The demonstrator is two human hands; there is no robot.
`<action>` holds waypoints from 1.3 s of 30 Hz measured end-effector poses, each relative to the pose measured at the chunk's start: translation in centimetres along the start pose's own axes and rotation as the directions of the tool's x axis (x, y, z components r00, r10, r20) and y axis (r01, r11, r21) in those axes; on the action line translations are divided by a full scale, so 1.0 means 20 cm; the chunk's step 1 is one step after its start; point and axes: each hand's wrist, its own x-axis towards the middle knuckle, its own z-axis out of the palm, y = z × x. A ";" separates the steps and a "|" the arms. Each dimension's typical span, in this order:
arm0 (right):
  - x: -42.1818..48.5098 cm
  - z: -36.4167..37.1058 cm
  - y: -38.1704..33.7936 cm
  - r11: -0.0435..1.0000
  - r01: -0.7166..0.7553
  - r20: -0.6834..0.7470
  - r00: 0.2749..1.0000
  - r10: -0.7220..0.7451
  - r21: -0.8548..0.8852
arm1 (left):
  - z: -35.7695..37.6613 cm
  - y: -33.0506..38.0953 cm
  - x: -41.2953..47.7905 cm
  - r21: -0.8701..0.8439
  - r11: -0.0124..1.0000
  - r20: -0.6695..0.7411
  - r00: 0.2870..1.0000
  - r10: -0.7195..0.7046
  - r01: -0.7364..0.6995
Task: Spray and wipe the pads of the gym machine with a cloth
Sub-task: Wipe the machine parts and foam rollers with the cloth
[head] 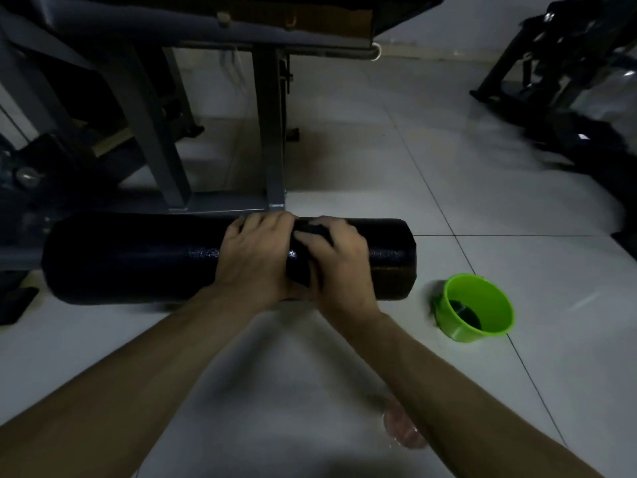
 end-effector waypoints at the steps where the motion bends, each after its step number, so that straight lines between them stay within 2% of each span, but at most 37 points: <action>1: 0.01 0.01 -0.01 0.999 0.028 0.035 0.999 -0.026 -0.037 | 0.00 0.00 0.00 0.002 1.000 -0.007 1.000 -0.009 0.010; 3: -0.01 -0.07 0.08 0.996 0.066 0.064 0.996 -0.061 -0.065 | 0.00 0.00 0.01 -0.006 0.999 0.010 0.999 -0.034 0.034; 5: -0.08 -0.19 0.25 0.996 0.058 0.008 0.998 -0.057 -0.073 | -0.02 0.01 0.01 -0.032 0.998 0.038 0.998 -0.051 0.052; 8: -0.18 -0.32 0.44 0.992 -0.106 -0.153 0.984 0.096 -0.061 | -0.03 0.07 0.02 -0.003 0.997 0.048 0.996 -0.075 0.075; 11: -0.24 -0.29 0.41 0.957 -0.274 -0.291 0.911 0.291 0.099 | 0.01 0.16 0.01 0.039 0.999 0.003 1.000 -0.004 0.004; 13: -0.30 -0.22 0.33 0.923 -0.314 -0.329 0.867 0.375 0.224 | 0.05 0.20 0.01 0.062 0.996 -0.001 0.998 0.058 -0.058; 17: -0.40 -0.17 0.25 0.842 -0.377 -0.341 0.790 0.510 0.384 | 0.09 0.21 0.02 0.137 0.988 -0.034 0.997 0.071 -0.066; 21: -0.15 -0.23 0.36 0.860 -0.395 -0.337 0.801 0.495 0.325 | 0.12 0.20 0.02 0.130 0.990 -0.090 0.993 0.074 -0.062; 24: 0.00 -0.26 0.41 0.871 -0.400 -0.291 0.830 0.477 0.286 | 0.11 0.19 0.03 0.114 0.991 -0.083 0.994 0.072 -0.062; 28: -0.27 -0.21 0.31 0.943 -0.309 -0.307 0.892 0.333 0.126 | 0.02 0.20 0.08 0.085 0.994 0.045 0.997 0.058 -0.062; 31: -0.47 -0.17 0.28 0.960 -0.269 -0.264 0.923 0.280 0.080 | -0.03 0.18 0.16 0.047 0.996 0.144 0.987 0.068 -0.075; 35: -0.37 -0.19 0.32 0.961 -0.267 -0.320 0.907 0.274 0.067 | -0.02 0.13 0.08 0.025 0.992 0.121 0.985 0.122 -0.126; 38: -0.22 -0.17 0.27 0.927 -0.366 -0.380 0.848 0.370 0.086 | -0.01 -0.04 -0.06 0.067 0.991 0.044 0.992 0.116 -0.118; 39: -0.19 -0.13 0.21 0.927 -0.365 -0.368 0.853 0.369 0.084 | -0.02 -0.10 -0.09 0.069 0.993 0.030 0.995 0.095 -0.097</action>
